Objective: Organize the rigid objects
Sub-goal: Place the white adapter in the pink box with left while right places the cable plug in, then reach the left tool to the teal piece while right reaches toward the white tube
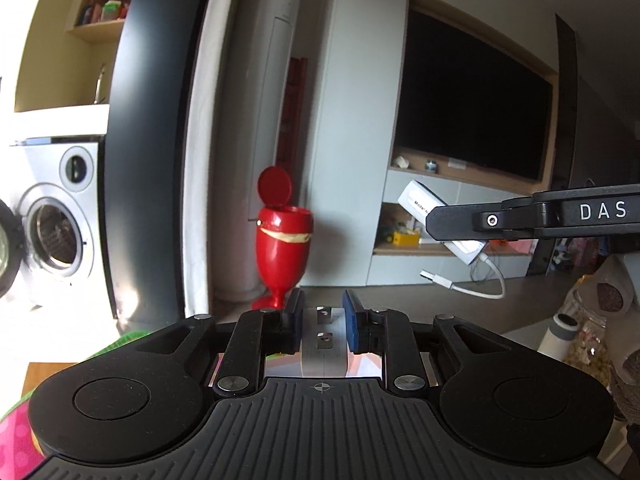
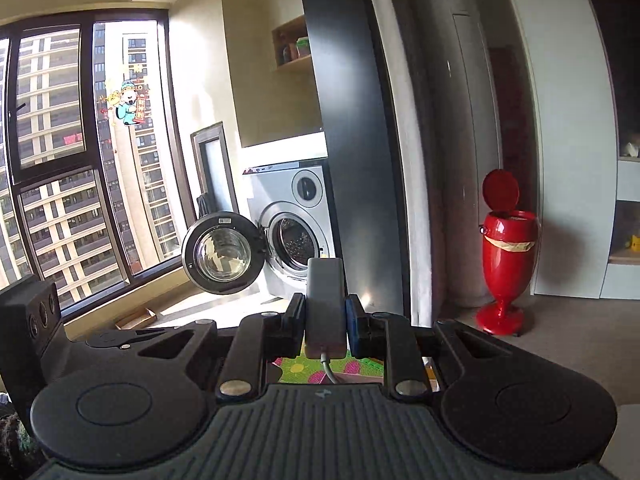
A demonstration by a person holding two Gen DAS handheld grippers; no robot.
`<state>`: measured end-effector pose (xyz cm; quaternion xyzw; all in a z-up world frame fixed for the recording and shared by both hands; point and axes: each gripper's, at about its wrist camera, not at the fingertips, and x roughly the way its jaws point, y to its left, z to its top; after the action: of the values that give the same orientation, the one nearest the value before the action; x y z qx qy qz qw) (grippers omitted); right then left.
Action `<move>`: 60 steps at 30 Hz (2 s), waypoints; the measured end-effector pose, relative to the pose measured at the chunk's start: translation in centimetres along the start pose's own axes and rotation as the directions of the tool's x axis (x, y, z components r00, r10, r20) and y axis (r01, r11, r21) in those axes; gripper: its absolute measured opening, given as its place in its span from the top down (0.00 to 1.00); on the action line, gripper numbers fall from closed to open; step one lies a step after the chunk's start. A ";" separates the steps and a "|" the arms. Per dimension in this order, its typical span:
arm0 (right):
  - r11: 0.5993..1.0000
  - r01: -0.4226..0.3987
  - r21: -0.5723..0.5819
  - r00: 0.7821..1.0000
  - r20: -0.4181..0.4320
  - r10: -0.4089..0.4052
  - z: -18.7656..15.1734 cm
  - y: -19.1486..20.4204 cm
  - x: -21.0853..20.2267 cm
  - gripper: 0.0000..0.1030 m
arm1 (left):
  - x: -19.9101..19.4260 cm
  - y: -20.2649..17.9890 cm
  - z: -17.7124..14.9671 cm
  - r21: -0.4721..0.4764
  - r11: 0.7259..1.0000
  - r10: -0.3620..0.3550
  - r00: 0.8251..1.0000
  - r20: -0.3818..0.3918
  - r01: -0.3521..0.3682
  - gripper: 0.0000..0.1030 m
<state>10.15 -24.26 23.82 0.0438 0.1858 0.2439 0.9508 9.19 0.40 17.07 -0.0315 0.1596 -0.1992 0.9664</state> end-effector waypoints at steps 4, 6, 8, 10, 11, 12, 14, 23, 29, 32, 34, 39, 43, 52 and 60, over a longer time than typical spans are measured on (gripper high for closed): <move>0.999 0.053 0.009 0.995 -0.089 -0.052 -2.4 -1.1 5.0 0.80 | 4.2 1.9 -2.7 -0.111 0.993 -0.052 0.993 -0.101 0.041 0.76; 0.996 0.087 0.004 0.988 -0.126 -0.085 -3.8 -1.4 6.6 0.74 | 5.3 2.8 -4.2 -0.137 0.990 -0.049 0.988 -0.146 0.029 0.77; 0.996 0.093 -0.013 0.985 -0.144 -0.094 -5.0 -1.4 7.0 0.64 | 5.1 3.4 -5.2 -0.123 0.992 -0.017 0.987 -0.160 -0.003 0.77; 0.995 0.091 -0.028 0.985 -0.145 -0.094 -6.4 -1.3 6.4 0.58 | 4.1 4.7 -6.2 -0.136 0.990 0.020 0.987 -0.160 -0.042 0.77; 0.995 0.092 -0.034 0.985 -0.144 -0.096 -7.0 -1.4 6.1 0.54 | 2.9 6.0 -6.9 -0.161 0.985 0.044 0.987 -0.155 -0.070 0.77; 0.995 0.089 -0.041 0.985 -0.144 -0.094 -7.8 -1.3 5.7 0.49 | 2.4 6.9 -7.5 -0.183 0.978 0.076 0.985 -0.155 -0.104 0.77; 0.995 0.083 -0.049 0.985 -0.150 -0.090 -9.2 -1.1 5.0 0.41 | 1.2 8.6 -8.6 -0.220 0.955 0.163 0.972 -0.170 -0.198 0.77; 0.968 0.041 -0.248 0.969 -0.227 -0.100 -18.6 3.4 1.8 0.28 | -0.8 16.2 -12.5 -0.371 0.820 0.312 0.883 -0.350 -0.436 0.76; 0.969 0.012 -0.248 0.962 -0.261 -0.078 -20.7 4.5 1.2 0.27 | -0.2 15.9 -12.2 -0.405 0.816 0.294 0.899 -0.325 -0.413 0.76; 0.969 0.000 -0.246 0.964 -0.259 -0.065 -20.5 4.9 1.2 0.26 | 0.4 15.0 -11.7 -0.370 0.843 0.286 0.909 -0.305 -0.389 0.76; 0.972 -0.013 -0.233 0.964 -0.260 -0.049 -19.9 5.2 1.5 0.26 | 0.8 14.4 -11.7 -0.340 0.861 0.278 0.910 -0.306 -0.377 0.76; 0.983 -0.057 -0.173 0.963 -0.269 0.009 -16.7 6.3 3.2 0.26 | -0.6 13.5 -13.1 -0.283 0.881 0.298 0.910 -0.289 -0.379 0.76; 0.989 -0.102 -0.107 0.945 -0.321 0.062 -11.9 7.6 7.6 0.26 | -3.0 13.8 -15.1 -0.270 0.882 0.315 0.908 -0.275 -0.387 0.76; 0.998 0.018 -0.058 0.876 -0.479 -0.044 -7.7 10.8 23.7 0.28 | -5.4 15.5 -16.7 -0.373 0.878 0.248 0.952 -0.179 -0.299 0.76; 0.973 0.116 -0.199 0.786 -0.581 -0.212 -10.1 11.9 32.7 0.45 | -6.5 16.3 -16.6 -0.414 0.860 0.252 0.954 -0.166 -0.299 0.76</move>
<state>27.59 1.75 5.71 -0.1246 0.4599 0.1749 0.8616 4.35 17.93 1.27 -0.2121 0.2538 -0.0198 0.9435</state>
